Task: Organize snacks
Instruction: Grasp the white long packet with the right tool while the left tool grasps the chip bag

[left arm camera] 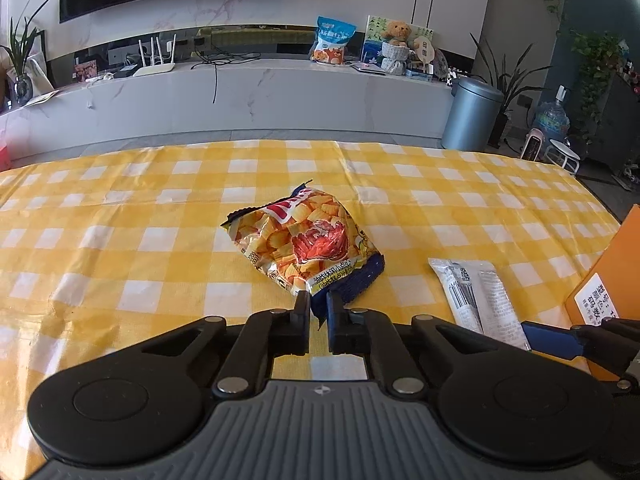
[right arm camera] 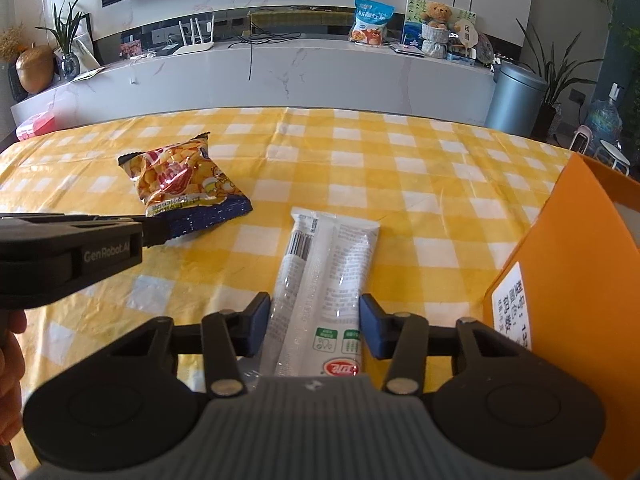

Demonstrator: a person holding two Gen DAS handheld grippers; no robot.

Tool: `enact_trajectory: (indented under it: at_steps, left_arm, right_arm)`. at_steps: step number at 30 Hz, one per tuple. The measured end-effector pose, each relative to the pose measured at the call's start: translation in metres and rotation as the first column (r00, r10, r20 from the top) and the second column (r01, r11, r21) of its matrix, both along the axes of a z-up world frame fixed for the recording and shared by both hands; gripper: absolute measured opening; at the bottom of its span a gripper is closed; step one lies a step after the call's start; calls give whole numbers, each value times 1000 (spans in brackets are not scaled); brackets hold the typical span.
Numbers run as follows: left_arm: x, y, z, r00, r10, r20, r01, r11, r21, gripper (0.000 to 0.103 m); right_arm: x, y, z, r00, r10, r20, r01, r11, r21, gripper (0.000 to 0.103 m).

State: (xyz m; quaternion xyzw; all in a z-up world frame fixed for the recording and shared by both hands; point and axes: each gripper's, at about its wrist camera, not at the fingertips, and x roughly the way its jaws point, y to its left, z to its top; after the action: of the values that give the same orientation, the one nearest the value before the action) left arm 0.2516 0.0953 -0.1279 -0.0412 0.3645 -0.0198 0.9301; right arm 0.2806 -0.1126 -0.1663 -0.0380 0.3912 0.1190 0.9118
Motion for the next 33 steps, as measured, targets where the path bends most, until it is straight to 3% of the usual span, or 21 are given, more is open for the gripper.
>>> enact_trajectory:
  at_steps: [7,14,21,24,30,32,33]
  left_arm:
    - [-43,3,22,1000,2,-3,-2,1000,-17,6]
    - [-107,-5,34,997,-60,-47,59,998,-31,6]
    - [-168,1,31,976,-168,-136,142,972,-186,6]
    - [-185,5,26,959,-225,-174,186,958,-216,6]
    - [-196,7,17,936,-267,-227,236,959,-157,8]
    - [-195,4,17,941,-242,-236,218,968,-126,13]
    - [-196,2,18,945,-226,-235,207,973,-106,25]
  right_arm:
    - [-36,-6,8,999,44,-24,-43,999,21,45]
    - [-97,-16,13,993,103,-58,-103,995,17,45]
    - [-155,-43,13,984,162,-79,-162,987,1,45]
    - [-173,-58,13,981,175,-84,-176,984,2,45]
    - [-194,-72,6,978,202,-61,-202,979,-8,46]
    - [-196,-73,5,977,203,-58,-204,979,-8,47]
    - [-196,-74,5,978,201,-60,-202,979,-6,48]
